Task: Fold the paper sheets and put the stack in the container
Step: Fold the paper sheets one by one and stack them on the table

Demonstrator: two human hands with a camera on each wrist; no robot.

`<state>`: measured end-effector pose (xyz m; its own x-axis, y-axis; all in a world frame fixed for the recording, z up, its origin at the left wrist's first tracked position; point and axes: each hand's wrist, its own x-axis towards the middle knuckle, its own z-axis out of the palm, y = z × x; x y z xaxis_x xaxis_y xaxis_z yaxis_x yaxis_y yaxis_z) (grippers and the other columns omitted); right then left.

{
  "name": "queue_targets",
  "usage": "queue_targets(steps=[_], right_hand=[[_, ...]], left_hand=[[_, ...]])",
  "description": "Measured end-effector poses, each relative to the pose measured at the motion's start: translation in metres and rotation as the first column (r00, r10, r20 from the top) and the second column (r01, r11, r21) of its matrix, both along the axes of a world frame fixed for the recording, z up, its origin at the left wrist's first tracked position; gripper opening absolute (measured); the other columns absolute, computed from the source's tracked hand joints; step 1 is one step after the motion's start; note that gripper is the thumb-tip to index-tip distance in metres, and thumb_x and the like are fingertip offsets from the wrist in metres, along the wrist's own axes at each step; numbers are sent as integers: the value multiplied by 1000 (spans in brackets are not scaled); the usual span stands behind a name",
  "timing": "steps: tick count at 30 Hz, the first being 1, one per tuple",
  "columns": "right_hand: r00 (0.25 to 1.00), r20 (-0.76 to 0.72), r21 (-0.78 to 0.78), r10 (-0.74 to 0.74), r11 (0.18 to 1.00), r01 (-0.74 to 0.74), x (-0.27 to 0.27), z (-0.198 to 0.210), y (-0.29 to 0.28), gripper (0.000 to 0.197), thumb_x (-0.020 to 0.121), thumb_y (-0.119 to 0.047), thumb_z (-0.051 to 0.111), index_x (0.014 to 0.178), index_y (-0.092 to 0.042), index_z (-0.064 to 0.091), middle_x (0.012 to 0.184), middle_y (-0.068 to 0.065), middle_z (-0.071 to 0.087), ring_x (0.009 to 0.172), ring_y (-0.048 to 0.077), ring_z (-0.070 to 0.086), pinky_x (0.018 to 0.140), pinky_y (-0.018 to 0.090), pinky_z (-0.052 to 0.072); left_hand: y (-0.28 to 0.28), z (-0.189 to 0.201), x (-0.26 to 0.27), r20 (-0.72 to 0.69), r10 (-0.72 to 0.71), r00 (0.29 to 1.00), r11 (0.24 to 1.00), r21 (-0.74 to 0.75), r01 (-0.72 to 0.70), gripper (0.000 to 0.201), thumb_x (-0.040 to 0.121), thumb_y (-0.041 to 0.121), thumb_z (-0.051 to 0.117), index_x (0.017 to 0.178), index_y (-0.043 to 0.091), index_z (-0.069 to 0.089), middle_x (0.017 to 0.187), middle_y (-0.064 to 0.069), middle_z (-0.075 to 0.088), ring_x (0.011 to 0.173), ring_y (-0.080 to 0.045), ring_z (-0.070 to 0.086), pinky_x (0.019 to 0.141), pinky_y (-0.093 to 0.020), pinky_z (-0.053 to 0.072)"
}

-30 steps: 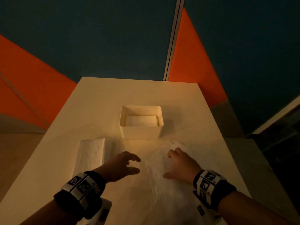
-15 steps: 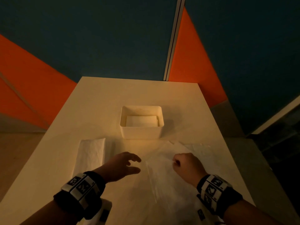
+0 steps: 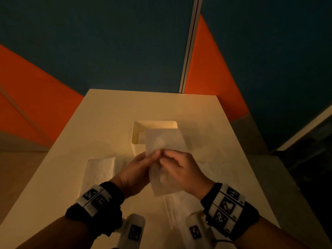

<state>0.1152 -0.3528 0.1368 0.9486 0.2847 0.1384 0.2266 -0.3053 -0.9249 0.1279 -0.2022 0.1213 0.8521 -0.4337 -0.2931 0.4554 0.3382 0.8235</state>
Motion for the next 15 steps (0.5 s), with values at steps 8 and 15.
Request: queue_targets(steps=[8, 15], right_hand=[[862, -466, 149, -198, 943, 297, 21, 13, -43, 55, 74, -30, 76, 123, -18, 53, 108, 3, 65, 92, 15, 64, 70, 28, 52], [858, -513, 375, -16, 895, 241, 16, 10, -53, 25, 85, 4, 57, 106, -5, 67, 100, 13, 71, 91, 24, 67, 78, 38, 55]], left_hand=[[14, 16, 3, 100, 136, 986, 988, 54, -141, 36, 70, 6, 62, 106, 1, 64, 92, -13, 71, 79, -23, 69, 69, -33, 58], [25, 20, 8, 226, 32, 974, 969, 230, -85, 31, 74, 19, 76, 101, 4, 71, 102, -19, 70, 92, -30, 67, 84, -44, 55]])
